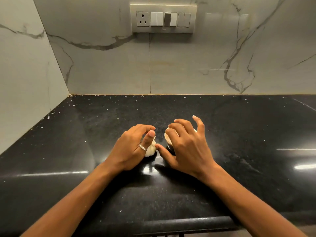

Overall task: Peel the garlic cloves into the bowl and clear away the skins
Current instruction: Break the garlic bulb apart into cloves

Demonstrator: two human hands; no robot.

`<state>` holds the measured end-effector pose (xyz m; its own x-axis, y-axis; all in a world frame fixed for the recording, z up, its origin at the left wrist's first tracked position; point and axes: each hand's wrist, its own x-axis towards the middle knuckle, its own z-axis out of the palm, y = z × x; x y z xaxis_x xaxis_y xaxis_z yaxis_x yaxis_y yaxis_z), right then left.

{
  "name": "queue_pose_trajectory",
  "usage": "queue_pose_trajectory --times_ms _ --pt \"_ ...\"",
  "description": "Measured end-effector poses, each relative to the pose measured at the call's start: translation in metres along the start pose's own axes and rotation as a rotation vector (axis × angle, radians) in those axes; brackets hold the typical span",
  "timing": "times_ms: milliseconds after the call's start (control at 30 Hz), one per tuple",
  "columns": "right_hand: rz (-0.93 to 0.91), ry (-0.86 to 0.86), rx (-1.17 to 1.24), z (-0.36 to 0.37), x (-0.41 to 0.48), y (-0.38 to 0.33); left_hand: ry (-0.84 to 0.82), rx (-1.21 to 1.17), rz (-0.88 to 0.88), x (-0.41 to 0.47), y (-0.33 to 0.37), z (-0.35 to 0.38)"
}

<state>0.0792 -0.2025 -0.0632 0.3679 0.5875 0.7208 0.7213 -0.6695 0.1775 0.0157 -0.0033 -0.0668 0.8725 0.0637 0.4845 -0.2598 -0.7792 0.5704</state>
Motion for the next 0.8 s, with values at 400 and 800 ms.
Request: queue_pose_trajectory --times_ms 400,800 --pt "0.056 -0.095 -0.034 -0.003 -0.008 -0.006 -0.08 0.232 0.098 -0.013 0.004 -0.005" --pt "0.045 -0.064 -0.015 0.002 -0.006 -0.001 -0.129 0.284 0.051 -0.008 0.007 0.002"
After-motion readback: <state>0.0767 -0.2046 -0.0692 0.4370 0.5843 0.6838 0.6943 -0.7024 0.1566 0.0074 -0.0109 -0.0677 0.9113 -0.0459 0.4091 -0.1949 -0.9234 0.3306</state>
